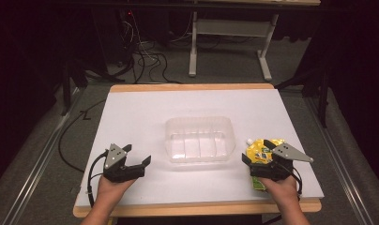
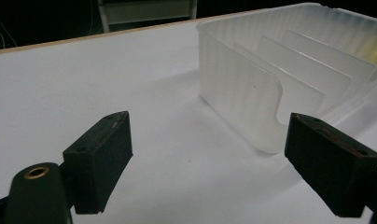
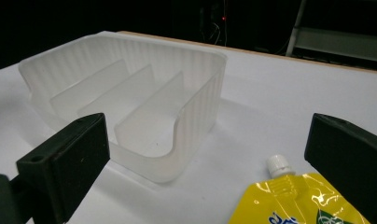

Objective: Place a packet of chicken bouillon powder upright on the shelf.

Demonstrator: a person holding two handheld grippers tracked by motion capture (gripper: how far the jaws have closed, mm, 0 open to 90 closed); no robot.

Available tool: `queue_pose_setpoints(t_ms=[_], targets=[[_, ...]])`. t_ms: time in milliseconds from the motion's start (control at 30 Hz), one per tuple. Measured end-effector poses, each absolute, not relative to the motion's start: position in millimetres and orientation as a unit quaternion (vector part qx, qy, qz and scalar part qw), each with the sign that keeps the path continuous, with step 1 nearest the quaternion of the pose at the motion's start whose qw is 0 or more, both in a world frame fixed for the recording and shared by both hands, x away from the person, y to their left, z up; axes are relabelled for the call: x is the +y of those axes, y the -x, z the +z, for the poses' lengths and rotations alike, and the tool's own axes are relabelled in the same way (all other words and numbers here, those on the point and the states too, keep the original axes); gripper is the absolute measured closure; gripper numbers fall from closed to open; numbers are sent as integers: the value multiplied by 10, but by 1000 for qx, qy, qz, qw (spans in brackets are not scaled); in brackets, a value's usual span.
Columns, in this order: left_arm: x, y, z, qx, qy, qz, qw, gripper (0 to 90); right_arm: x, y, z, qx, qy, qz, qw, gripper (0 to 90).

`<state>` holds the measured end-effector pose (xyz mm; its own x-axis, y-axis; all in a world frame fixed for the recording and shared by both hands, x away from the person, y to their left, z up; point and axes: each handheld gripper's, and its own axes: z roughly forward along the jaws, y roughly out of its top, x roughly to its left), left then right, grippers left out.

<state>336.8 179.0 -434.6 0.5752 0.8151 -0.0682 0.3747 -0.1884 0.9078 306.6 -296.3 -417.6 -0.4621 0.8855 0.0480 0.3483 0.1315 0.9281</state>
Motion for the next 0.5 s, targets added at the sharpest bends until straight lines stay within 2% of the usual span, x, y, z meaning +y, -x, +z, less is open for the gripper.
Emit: queue_pose_setpoints(t_ms=[500], targets=[[1728,-3351,-4367,399,-744,224,486,158,-3059,-3019,-4190,699,-441,492,275,25]])
